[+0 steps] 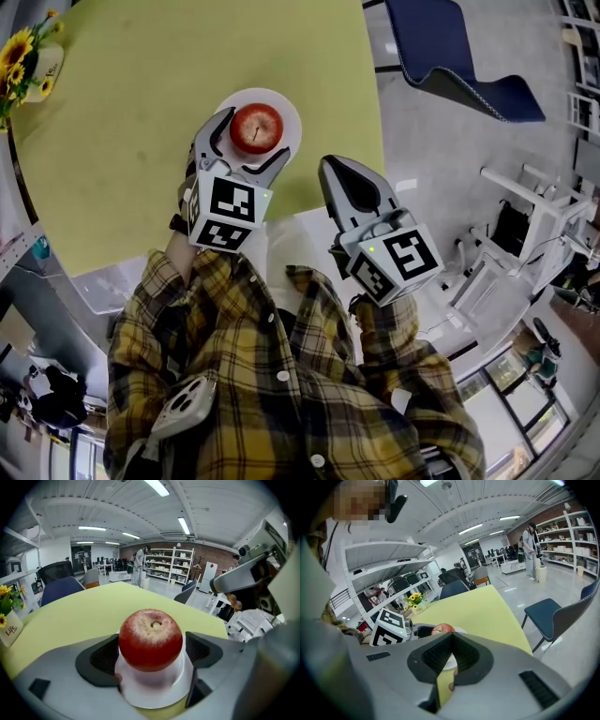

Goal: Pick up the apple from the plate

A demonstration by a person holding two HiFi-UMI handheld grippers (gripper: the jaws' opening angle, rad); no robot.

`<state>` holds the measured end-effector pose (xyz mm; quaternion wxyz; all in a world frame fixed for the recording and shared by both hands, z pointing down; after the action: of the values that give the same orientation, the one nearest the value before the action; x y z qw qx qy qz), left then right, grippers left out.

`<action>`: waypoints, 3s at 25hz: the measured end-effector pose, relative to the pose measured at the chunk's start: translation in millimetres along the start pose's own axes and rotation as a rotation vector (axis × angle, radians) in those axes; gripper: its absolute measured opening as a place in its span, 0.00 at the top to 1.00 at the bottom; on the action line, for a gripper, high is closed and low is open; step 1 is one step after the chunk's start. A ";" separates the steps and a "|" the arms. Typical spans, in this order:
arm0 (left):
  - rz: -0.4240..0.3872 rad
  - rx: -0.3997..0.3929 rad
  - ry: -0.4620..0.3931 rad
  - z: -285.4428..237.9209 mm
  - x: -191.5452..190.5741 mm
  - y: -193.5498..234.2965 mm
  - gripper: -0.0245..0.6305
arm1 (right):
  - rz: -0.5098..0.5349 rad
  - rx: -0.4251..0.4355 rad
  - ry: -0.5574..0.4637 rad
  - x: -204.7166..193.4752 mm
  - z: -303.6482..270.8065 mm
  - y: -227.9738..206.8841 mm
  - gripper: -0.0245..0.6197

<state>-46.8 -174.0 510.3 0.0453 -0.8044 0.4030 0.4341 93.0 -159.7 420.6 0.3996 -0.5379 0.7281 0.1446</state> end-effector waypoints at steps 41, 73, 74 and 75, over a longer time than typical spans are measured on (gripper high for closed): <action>0.021 0.043 -0.067 77.9 66.5 -27.9 0.33 | 0.090 0.032 -0.078 45.8 30.9 19.9 0.97; -0.060 0.005 -0.234 160.5 160.2 -91.3 0.33 | 0.219 0.062 -0.254 99.4 90.5 35.8 0.97; -0.057 0.004 -0.237 160.4 160.3 -91.4 0.33 | 0.218 0.062 -0.256 100.0 91.0 35.2 0.97; -0.053 0.002 -0.238 160.4 159.8 -91.5 0.33 | 0.219 0.062 -0.257 100.3 91.4 35.0 0.97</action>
<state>-42.4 -142.2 268.3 0.1051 -0.7573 0.3741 0.5249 90.2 -154.8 280.5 0.4875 -0.4200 0.7294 0.2323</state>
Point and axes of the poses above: the fingertips, and each gripper's own axes: z backward along the fingers, y to its left, x out of its top, the point moved 6 cm from there along z, backward along the fingers, and after that the axes turned 14 degrees about -x, right-handed, at the moved point
